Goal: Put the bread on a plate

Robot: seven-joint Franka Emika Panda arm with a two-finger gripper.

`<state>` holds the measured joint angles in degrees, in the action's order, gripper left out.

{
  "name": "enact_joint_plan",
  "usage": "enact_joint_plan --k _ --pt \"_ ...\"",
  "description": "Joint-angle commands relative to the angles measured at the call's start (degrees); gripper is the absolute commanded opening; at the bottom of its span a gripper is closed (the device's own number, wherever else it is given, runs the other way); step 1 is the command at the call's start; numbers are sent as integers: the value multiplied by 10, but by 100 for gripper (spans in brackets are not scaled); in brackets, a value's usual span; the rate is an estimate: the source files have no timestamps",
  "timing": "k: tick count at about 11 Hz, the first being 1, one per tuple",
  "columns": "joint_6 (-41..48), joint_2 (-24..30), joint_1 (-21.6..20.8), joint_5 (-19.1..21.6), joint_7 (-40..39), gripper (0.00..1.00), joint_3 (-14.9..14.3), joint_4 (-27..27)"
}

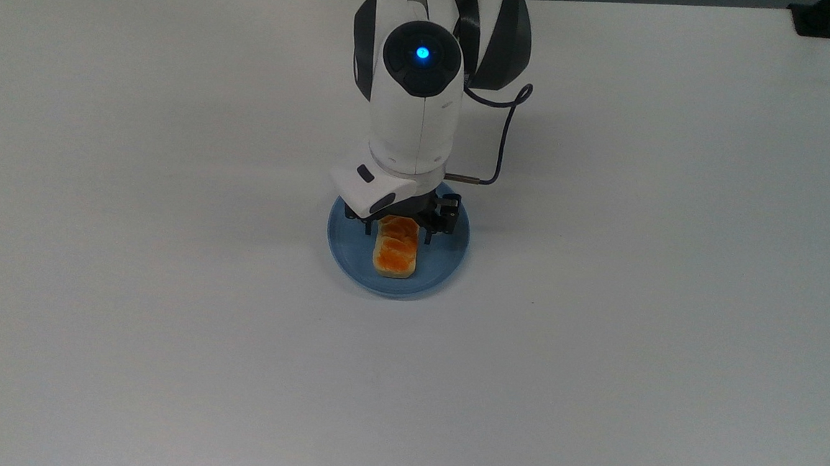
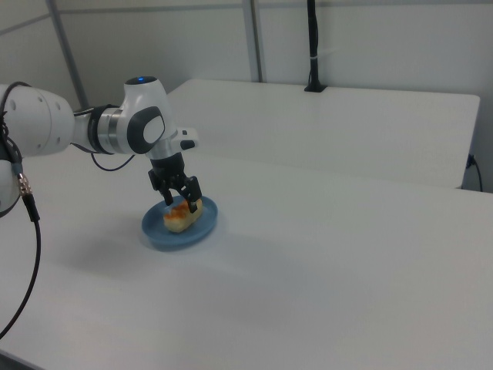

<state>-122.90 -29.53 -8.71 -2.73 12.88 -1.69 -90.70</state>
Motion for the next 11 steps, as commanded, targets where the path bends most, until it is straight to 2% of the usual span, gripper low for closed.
enact_joint_plan --k 1,3,4,5,8,11 --pt "22 41 -6 -2 -14 100 -9 -6" --pt "96 98 -4 -8 -15 100 -12 -5" --pt "168 145 0 -28 -68 100 -16 -5" --pt "218 176 12 -28 -102 100 -16 -5" --pt "290 259 48 -27 -112 100 -16 -6" --pt "302 282 60 -24 -112 100 -15 -9"
